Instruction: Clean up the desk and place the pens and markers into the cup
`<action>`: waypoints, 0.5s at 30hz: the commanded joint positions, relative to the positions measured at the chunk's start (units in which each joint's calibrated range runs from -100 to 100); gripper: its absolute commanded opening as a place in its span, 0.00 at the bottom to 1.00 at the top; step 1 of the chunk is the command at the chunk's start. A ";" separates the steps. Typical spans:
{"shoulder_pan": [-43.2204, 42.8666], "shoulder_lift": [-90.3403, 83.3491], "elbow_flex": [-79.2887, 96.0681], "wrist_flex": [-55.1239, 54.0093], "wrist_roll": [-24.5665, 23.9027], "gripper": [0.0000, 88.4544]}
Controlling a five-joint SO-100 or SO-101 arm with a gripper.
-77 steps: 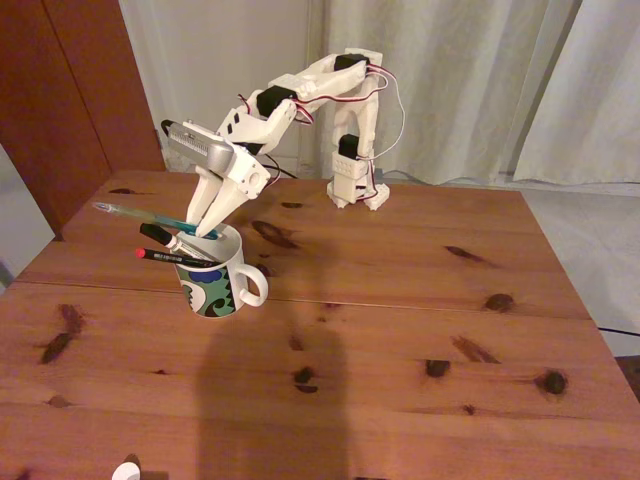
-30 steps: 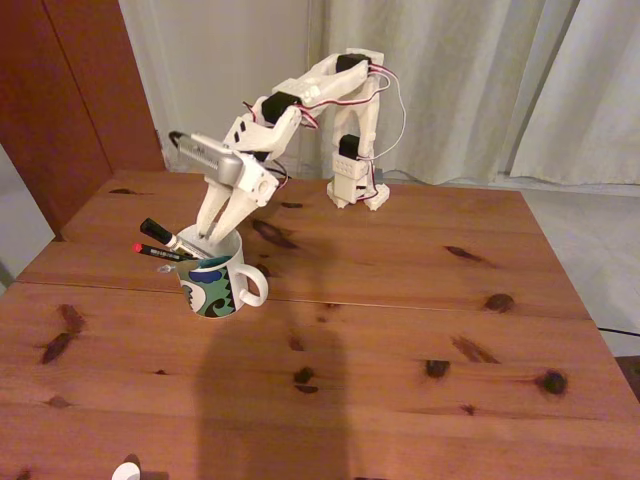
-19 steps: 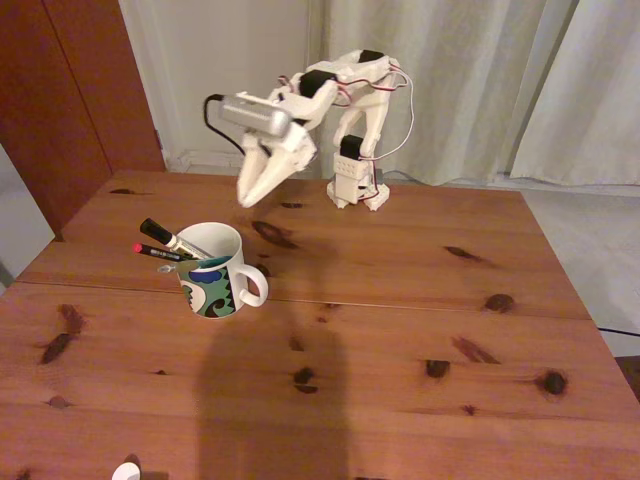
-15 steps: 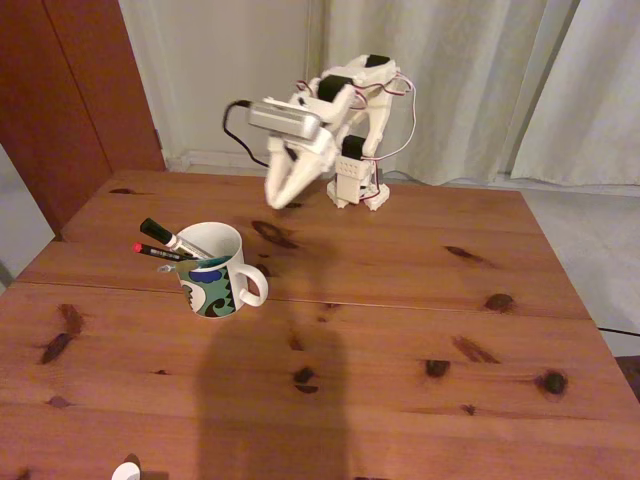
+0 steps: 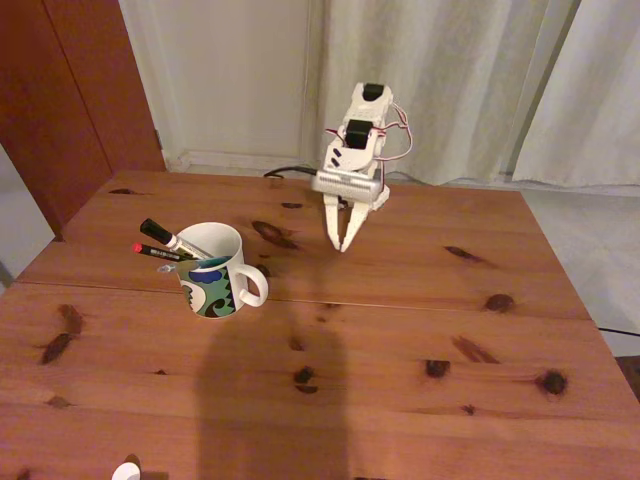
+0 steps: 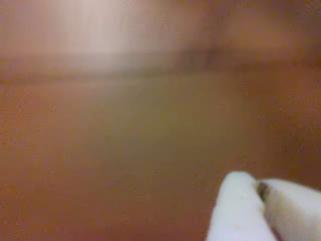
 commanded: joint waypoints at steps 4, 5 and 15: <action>-3.31 -1.76 0.85 17.33 0.27 0.01; -3.71 -1.76 0.85 19.39 0.27 0.01; -7.33 -1.76 0.85 26.45 0.27 0.01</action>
